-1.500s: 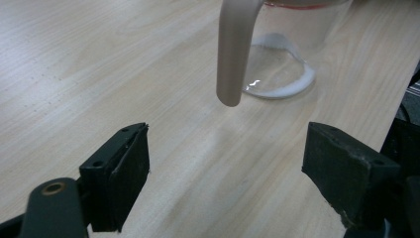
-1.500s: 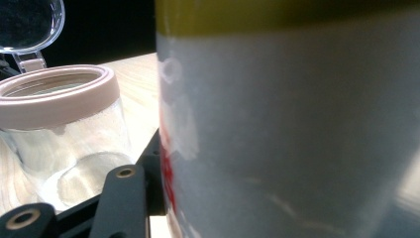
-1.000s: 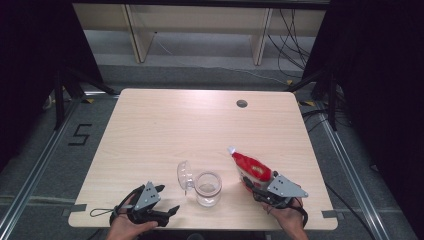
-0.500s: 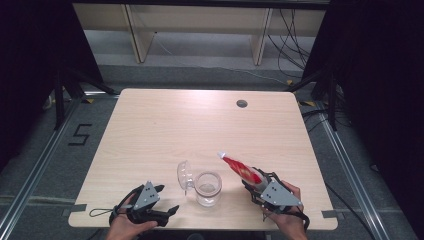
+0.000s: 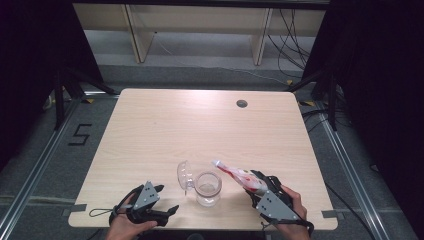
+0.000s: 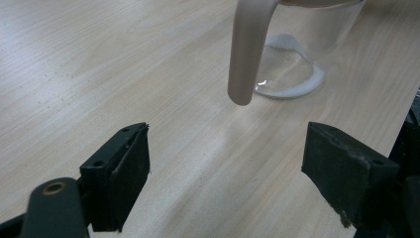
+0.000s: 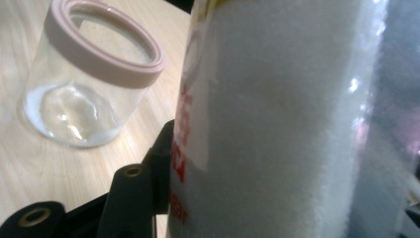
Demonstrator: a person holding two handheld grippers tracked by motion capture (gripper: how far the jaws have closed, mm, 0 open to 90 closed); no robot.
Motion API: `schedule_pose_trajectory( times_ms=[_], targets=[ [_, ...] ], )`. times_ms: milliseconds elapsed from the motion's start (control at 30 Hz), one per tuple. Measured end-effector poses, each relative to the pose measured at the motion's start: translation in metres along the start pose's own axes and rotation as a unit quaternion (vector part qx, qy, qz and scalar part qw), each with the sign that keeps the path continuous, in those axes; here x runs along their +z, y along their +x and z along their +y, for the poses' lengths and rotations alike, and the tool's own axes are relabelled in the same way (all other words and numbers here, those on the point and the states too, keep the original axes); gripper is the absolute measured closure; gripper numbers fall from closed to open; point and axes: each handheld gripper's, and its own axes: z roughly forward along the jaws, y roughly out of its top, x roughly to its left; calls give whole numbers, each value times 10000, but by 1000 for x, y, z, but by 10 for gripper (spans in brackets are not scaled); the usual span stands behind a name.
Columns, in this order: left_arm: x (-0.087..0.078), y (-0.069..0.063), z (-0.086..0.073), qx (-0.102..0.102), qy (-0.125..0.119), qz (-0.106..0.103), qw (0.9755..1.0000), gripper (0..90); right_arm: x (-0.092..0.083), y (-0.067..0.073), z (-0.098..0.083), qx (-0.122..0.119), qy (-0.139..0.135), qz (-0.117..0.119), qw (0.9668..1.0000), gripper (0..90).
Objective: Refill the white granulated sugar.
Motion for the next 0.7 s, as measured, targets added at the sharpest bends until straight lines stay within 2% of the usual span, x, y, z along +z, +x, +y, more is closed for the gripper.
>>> schedule_pose_trajectory(
  times_ms=[33, 100, 133, 200, 267, 367, 400, 433, 467, 533, 567, 600, 633, 667, 700],
  targets=[
    [0, 0, 0, 42, -4, 17, 10000, 183, -1, 1, 1, -50, 33, 8, 10000, 501],
    [-1, 0, 0, 21, -10, 31, 10000, 182, -3, 2, 3, -213, 73, 40, 9997, 501],
    [0, -1, 0, -57, -68, 18, 10000, 183, -4, 4, 4, -299, 47, 53, 9995, 501],
    [1, 0, 0, -55, -54, 2, 10000, 183, -6, 8, 8, -498, 131, 21, 9987, 501],
    [0, 0, 0, 31, 8, 17, 10000, 182, -7, 7, 12, -1076, 189, -69, 9940, 502],
    [1, -1, 0, -71, -70, -22, 9999, 182, -8, 11, 15, -1398, 320, -65, 9896, 502],
    [1, 0, 0, 75, -28, -22, 10000, 183, -8, 11, 16, -1516, 359, -59, 9878, 502],
    [1, 1, 0, 86, -1, -33, 10000, 183, -7, 12, 16, -1458, 390, -28, 9885, 502],
    [1, 0, 0, -21, -31, -28, 10000, 183, -8, 15, 16, -1368, 430, -18, 9897, 502],
    [0, 1, 0, 18, 32, -4, 10000, 183, -6, 16, 17, -1593, 439, -66, 9862, 502],
    [0, 1, 0, 57, 25, 12, 10000, 183, -5, 15, 19, -1862, 463, -92, 9814, 502],
    [1, 0, 0, 30, -29, -11, 10000, 182, -5, 16, 19, -1907, 455, -110, 9805, 502],
    [1, 1, 0, 117, -30, -19, 9999, 183, -5, 17, 20, -1947, 498, -136, 9795, 502],
    [1, 1, 0, 113, -28, -22, 9999, 182, -6, 16, 21, -2110, 533, -132, 9759, 502],
    [2, -2, 0, -95, -72, -44, 9999, 182, -6, 18, 21, -2006, 566, -154, 9779, 502]
  ],
)
